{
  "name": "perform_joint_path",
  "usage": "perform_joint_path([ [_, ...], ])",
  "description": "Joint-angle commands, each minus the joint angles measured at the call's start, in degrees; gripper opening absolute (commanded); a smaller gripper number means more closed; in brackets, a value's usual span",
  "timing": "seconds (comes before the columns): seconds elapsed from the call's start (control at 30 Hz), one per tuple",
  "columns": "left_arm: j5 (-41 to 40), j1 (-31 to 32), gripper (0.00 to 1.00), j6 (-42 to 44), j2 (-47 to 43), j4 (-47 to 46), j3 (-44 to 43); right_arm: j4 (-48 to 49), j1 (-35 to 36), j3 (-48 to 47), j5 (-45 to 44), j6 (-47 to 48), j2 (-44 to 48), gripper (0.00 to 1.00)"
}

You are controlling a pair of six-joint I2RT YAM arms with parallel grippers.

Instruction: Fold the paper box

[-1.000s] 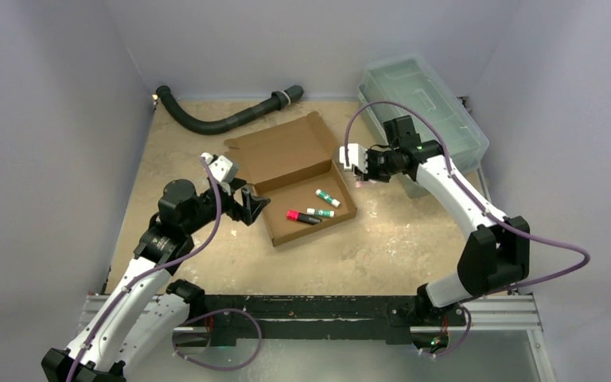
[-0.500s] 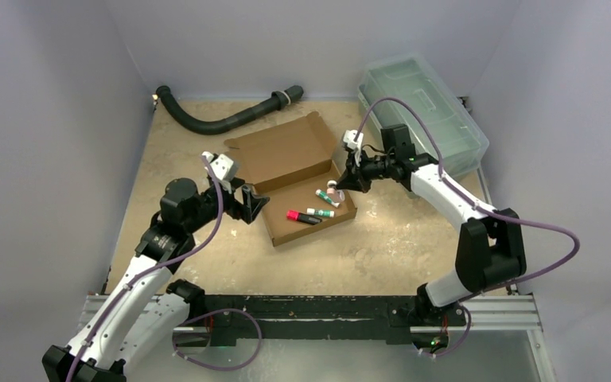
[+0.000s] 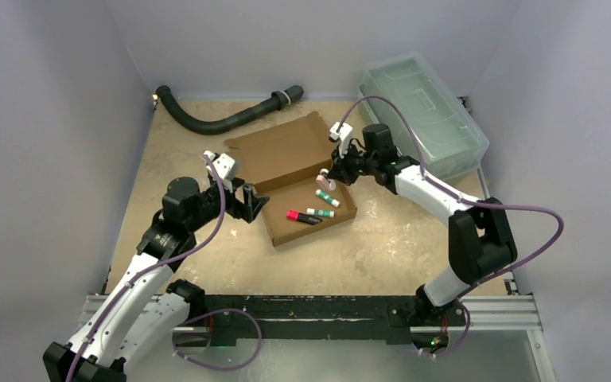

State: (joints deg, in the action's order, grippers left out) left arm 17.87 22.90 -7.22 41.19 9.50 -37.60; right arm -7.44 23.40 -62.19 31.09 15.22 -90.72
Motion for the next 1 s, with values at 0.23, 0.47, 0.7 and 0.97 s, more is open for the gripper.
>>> perform_joint_path([
  [0.23, -0.09, -0.31, 0.81, 1.23, 0.12, -0.99, -0.63, 6.40, 4.85, -1.14, -19.83, -2.82, -3.87, 0.00],
  [0.47, -0.19, -0.31, 0.81, 1.26, 0.11, -0.96, -0.63, 6.39, 6.35, -1.87, -21.52, -1.95, -6.37, 0.12],
  [0.7, -0.14, -0.31, 0.81, 1.33, 0.74, -1.05, -0.58, 5.06, 6.39, -2.09, -18.87, -1.74, -4.52, 0.28],
  [0.97, -0.56, -0.39, 0.81, -1.33, 1.89, -1.24, -0.65, -10.15, 3.52, -5.15, -1.30, 12.97, 5.66, 0.38],
])
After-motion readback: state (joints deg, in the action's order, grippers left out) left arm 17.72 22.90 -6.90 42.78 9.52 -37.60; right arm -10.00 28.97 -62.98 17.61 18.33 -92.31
